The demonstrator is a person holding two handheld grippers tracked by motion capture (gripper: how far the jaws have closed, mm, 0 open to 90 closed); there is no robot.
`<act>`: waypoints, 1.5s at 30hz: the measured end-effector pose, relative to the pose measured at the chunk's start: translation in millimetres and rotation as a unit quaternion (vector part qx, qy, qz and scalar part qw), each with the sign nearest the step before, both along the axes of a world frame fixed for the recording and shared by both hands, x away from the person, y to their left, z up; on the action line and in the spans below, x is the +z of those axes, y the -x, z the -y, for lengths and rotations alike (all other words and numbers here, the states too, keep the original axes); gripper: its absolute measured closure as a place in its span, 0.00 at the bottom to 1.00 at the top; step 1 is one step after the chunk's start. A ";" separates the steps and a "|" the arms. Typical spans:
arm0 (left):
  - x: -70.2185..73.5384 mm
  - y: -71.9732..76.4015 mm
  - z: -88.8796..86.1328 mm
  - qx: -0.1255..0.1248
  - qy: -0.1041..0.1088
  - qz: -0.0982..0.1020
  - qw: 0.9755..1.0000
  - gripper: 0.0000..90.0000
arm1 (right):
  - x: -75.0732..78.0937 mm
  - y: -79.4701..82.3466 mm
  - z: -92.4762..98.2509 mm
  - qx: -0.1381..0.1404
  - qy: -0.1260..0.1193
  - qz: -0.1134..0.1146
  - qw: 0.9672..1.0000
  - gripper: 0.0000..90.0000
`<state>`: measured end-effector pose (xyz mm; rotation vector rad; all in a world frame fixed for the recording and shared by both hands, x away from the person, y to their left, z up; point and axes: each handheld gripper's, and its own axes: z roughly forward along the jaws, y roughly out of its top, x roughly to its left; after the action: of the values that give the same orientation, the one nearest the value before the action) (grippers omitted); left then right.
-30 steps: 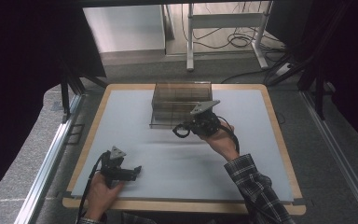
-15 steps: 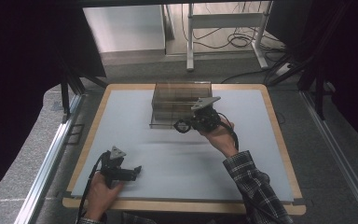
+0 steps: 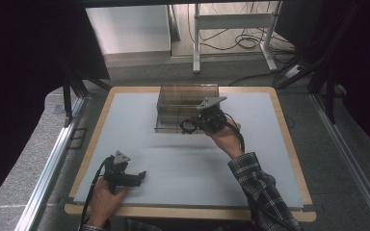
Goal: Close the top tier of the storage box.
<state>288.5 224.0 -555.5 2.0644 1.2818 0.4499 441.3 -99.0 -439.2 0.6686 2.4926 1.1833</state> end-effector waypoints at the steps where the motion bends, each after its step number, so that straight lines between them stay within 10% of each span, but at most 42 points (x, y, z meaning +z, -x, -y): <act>1: 0.0 0.0 0.0 0.000 0.000 0.000 1.000 0.00 | 0.1 -1.0 -0.1 -0.001 0.000 0.000 1.000 0.94; 45: 0.0 0.0 0.0 0.000 0.000 0.000 1.000 0.00 | -20.4 -23.3 -15.6 -0.037 0.037 0.009 0.999 0.93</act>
<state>288.5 224.0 -555.6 2.0641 1.2818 0.4496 464.7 -83.4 -459.5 0.7213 2.4616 1.0610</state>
